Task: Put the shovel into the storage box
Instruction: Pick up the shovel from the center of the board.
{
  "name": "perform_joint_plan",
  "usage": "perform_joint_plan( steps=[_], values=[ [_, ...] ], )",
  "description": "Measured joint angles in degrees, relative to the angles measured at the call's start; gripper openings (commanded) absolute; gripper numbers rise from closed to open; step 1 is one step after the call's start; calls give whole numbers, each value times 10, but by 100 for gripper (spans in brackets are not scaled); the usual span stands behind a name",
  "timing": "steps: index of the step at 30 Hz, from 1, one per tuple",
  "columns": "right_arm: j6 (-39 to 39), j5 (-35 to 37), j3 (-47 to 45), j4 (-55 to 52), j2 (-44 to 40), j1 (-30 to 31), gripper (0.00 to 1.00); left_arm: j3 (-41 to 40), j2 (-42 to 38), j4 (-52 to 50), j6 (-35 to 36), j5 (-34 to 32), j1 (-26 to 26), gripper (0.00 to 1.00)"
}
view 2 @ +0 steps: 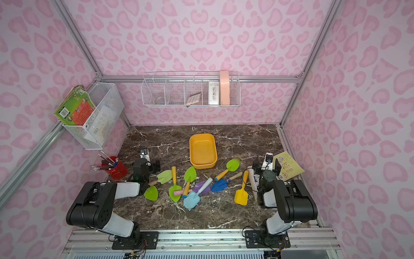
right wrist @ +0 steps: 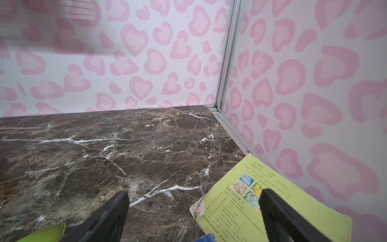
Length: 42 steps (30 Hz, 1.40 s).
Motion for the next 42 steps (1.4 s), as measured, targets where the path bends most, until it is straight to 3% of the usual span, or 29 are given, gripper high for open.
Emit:
perform_joint_plan(
  steps=[26, 30, 37, 42],
  values=[
    [0, -3, 0, 0, 0, -1, 100, 0, 0, 0, 0, 0, 0, 99],
    [2, -2, 16, -38, -27, 2, 100, 3, -6, -7, 2, 0, -1, 99],
    [-9, 2, 86, -183, -118, 38, 100, 152, -49, -187, -5, -18, -9, 99],
    [49, -15, 169, -335, -174, 41, 100, 236, -103, -351, -103, 18, 3, 99]
  ],
)
